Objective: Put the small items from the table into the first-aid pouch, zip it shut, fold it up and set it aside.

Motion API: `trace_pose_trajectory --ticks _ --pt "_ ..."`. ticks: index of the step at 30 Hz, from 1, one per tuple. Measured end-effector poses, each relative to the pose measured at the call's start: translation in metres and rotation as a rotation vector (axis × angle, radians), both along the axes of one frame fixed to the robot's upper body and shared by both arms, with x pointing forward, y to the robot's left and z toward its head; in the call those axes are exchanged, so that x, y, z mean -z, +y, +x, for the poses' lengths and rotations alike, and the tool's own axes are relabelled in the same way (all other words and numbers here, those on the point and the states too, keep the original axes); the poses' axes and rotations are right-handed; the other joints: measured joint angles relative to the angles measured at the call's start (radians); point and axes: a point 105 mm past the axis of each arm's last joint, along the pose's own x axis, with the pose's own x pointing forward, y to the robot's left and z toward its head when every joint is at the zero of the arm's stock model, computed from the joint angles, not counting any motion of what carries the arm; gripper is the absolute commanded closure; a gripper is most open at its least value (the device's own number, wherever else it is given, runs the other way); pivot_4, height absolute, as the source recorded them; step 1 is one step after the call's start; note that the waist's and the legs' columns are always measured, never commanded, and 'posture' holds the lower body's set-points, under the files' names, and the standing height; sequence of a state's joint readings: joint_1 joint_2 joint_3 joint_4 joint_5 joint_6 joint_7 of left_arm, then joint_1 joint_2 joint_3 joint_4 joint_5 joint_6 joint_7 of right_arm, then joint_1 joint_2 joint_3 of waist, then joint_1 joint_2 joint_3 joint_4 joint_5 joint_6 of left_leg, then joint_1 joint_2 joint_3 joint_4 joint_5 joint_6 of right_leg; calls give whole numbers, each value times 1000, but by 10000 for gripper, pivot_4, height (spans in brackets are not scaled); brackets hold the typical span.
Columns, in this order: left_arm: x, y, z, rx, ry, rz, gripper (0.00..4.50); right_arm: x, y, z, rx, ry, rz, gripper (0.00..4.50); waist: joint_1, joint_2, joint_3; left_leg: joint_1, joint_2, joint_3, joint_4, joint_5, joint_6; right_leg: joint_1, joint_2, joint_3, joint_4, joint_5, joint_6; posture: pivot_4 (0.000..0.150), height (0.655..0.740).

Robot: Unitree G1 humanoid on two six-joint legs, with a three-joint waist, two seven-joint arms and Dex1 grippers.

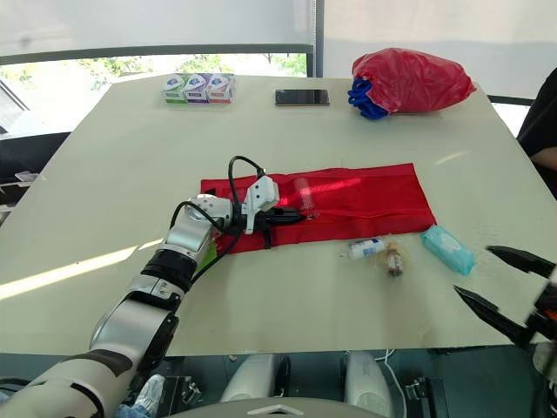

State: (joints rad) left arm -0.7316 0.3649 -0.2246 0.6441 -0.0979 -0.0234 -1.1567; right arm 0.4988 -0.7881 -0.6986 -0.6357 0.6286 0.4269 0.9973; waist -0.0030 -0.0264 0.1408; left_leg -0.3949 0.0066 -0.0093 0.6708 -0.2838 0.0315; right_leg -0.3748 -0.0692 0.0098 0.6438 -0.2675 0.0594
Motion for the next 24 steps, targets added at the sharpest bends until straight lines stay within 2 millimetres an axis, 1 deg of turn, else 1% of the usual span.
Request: trace_pose_trajectory --ticks 2,3,6,9,11,12,16,19,20,24 --pt "0 0 0 1 -3 3 45000 7 12 11 -52 43 -31 1018 0 0 0 0 0 0 0 0 0 0 0 0 0 0 0 1500 7400" --pt "0 -1 0 4 -7 10 45000 11 22 21 -89 65 -45 1018 0 0 0 0 -1 0 0 0 0 0 0 0 0 0 0 1500 7400" --pt "-1 -6 0 20 -15 13 45000 15 41 41 -164 76 -79 1018 4 0 0 -1 -2 -1 0 0 0 0 0 -1 0 0 0 1500 7400" --pt "-1 -9 -1 28 -17 10 45000 21 51 57 -207 92 -163 1018 12 0 0 -2 -2 -1 1 0 0 0 0 -1 -1 0 0 1500 7400" --pt "0 -9 0 29 -19 11 45000 22 56 63 -228 99 -192 1018 14 0 0 -2 -2 -1 2 0 0 0 0 -1 -1 0 0 1500 7400" --pt "0 -8 0 25 -18 13 45000 22 65 73 -258 102 -237 1018 12 0 1 -2 -2 0 2 0 -1 -1 0 -1 0 0 0 1500 7400" --pt "0 -13 0 34 -21 6 45000 23 83 87 -328 106 -341 1018 17 0 1 -2 -2 -2 2 0 0 0 0 -2 -1 0 0 1500 7400" --pt "1 -12 0 31 -18 6 45000 27 92 92 -360 131 -399 1018 16 0 1 -3 -2 -1 3 1 -1 -1 0 -2 -1 0 0 1500 7400" --pt "0 -13 1 31 -18 5 45000 27 94 95 -361 134 -408 1018 15 0 1 -3 -2 -1 3 1 -2 -1 0 -2 -1 0 0 1500 7400" --pt "0 -13 1 28 -12 0 45000 43 94 99 -390 190 -539 1018 17 1 1 -3 -2 -2 3 1 -1 -1 0 -3 0 0 0 1500 7400"
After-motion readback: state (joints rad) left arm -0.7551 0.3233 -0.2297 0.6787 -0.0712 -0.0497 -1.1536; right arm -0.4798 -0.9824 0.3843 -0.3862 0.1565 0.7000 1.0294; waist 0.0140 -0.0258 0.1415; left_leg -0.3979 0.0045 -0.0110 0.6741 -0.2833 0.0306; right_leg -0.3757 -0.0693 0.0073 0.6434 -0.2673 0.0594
